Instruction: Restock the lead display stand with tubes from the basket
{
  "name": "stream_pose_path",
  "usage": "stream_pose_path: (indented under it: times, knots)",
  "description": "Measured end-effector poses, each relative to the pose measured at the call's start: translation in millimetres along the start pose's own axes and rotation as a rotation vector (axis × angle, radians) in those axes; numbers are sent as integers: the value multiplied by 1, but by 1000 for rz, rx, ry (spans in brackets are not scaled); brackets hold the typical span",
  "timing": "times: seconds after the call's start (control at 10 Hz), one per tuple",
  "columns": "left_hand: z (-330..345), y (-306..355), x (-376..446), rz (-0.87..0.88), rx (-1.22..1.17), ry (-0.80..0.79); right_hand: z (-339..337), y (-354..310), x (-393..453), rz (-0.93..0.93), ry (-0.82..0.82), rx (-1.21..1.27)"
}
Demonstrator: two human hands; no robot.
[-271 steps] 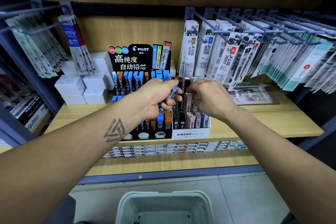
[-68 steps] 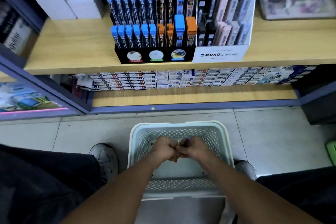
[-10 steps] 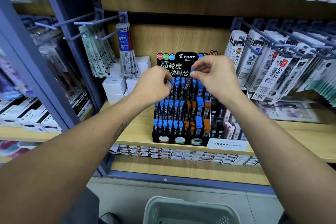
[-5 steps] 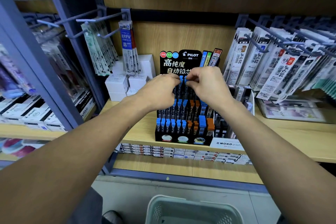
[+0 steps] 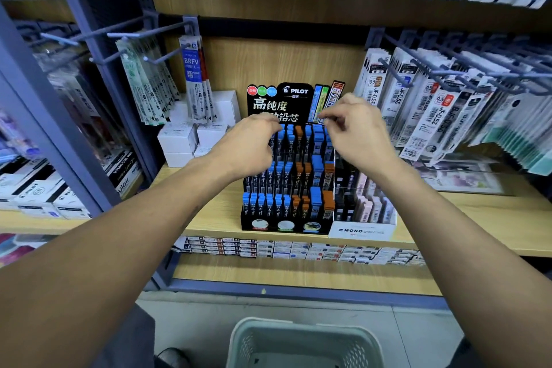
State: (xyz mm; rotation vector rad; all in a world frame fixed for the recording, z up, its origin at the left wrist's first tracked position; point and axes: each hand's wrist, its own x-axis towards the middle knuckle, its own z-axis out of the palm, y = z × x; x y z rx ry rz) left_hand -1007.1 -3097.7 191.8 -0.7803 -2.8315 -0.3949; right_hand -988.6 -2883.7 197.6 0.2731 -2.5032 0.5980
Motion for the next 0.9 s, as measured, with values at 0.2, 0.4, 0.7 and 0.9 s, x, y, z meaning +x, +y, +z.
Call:
stream_pose_path:
  times: [0.2, 0.4, 0.7, 0.9]
  knots:
    - [6, 16, -11, 86, -2, -44, -13, 10, -31, 42, -169, 49]
    - [29, 34, -19, 151, 191, -147, 1, -12, -70, -219, -430, -339]
    - [25, 24, -11, 131, 91, -136, 23, -20, -72, -165, -460, -413]
    - [20, 21, -13, 206, 89, -68, 5, -11, -61, 25, -517, -212]
